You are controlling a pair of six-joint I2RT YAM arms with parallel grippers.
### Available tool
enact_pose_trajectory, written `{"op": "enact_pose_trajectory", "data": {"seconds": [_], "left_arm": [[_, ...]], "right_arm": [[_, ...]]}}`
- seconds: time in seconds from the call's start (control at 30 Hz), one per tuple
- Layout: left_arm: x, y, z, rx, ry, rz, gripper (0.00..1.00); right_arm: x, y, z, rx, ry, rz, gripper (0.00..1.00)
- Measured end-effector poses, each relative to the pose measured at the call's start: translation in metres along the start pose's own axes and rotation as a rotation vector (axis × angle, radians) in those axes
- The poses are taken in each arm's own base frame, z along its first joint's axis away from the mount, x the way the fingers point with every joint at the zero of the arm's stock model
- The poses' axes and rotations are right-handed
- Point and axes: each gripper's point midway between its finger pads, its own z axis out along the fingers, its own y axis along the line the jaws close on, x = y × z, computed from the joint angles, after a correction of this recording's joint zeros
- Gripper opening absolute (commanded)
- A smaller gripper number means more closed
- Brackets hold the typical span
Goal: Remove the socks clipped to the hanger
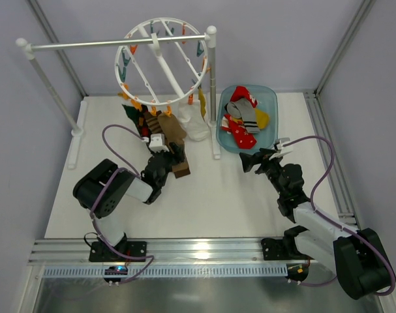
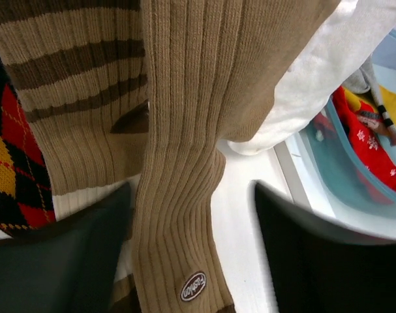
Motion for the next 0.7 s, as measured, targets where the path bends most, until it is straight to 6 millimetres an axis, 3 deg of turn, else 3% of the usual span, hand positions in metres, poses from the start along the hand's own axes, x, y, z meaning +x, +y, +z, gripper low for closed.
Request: {"op": "enact_pose_trajectory", "data": {"seconds": [0.1, 0.17, 0.3, 0.5, 0.7], "left_arm": [[0.0, 0.0, 0.0, 0.002, -0.002, -0.002, 0.42], [-0.001, -0.001, 0.0, 0.003, -0.005, 0.001, 0.4], [-0.002, -0.002, 0.001, 0.006, -0.008, 0.001, 0.01], [-0.005, -0.005, -0.001, 0.026, -0.025, -0.004, 0.0], [0.009, 0.0, -0.021, 0.059, 0.023, 0.004, 0.0]], "right_arm": [[0.0, 0.0, 0.0, 0.0, 0.0, 0.0, 0.94], [0.0, 0.0, 0.0, 0.0, 0.001, 0.0, 0.94], [0.003, -0.001, 0.001, 0.001, 0.008, 0.001, 0.94], [0.003, 0.0, 0.002, -0.002, 0.01, -0.002, 0.94], [0.007, 0.009, 0.003, -0.029, 0.019, -0.02, 0.94]]}}
